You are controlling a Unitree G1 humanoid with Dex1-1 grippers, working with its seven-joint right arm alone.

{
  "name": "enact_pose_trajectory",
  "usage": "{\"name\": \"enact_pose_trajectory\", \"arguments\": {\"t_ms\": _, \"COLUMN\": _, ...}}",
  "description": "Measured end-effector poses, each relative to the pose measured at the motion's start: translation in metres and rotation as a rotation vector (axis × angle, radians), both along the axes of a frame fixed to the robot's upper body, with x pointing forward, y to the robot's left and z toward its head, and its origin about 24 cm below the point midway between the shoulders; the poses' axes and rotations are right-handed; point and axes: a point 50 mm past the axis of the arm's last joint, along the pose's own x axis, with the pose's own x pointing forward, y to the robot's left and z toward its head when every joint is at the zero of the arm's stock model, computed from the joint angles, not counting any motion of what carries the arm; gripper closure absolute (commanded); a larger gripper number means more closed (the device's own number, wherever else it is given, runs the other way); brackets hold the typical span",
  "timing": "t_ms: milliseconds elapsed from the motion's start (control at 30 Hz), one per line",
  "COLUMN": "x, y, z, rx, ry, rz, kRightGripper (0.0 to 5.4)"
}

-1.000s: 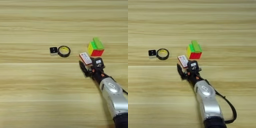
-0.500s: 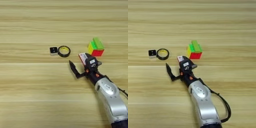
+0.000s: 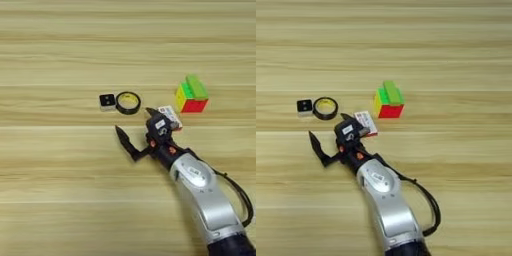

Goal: Move the objects on the table

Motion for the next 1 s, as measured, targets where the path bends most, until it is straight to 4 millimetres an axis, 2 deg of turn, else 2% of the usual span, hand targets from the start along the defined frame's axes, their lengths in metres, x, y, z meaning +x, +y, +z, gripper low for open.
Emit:
{"name": "enact_pose_trajectory", "arguments": {"t_ms": 233, "x": 0.018, "y": 0.001, "z": -0.005, "rx": -0.006, "ry": 0.028, "rz": -0.057, "kRightGripper": 0.06}}
{"name": "enact_pose_trajectory", "arguments": {"t_ms": 500, "x": 0.024, "y": 0.002, "z": -0.018, "rx": -0.024, "ry": 0.087, "rz": -0.07, "kRightGripper": 0.06}}
{"name": "enact_pose_trajectory", "arguments": {"t_ms": 1000, "x": 0.049, "y": 0.001, "z": -0.021, "rx": -0.017, "ry": 0.11, "rz": -0.092, "kRightGripper": 0.06}}
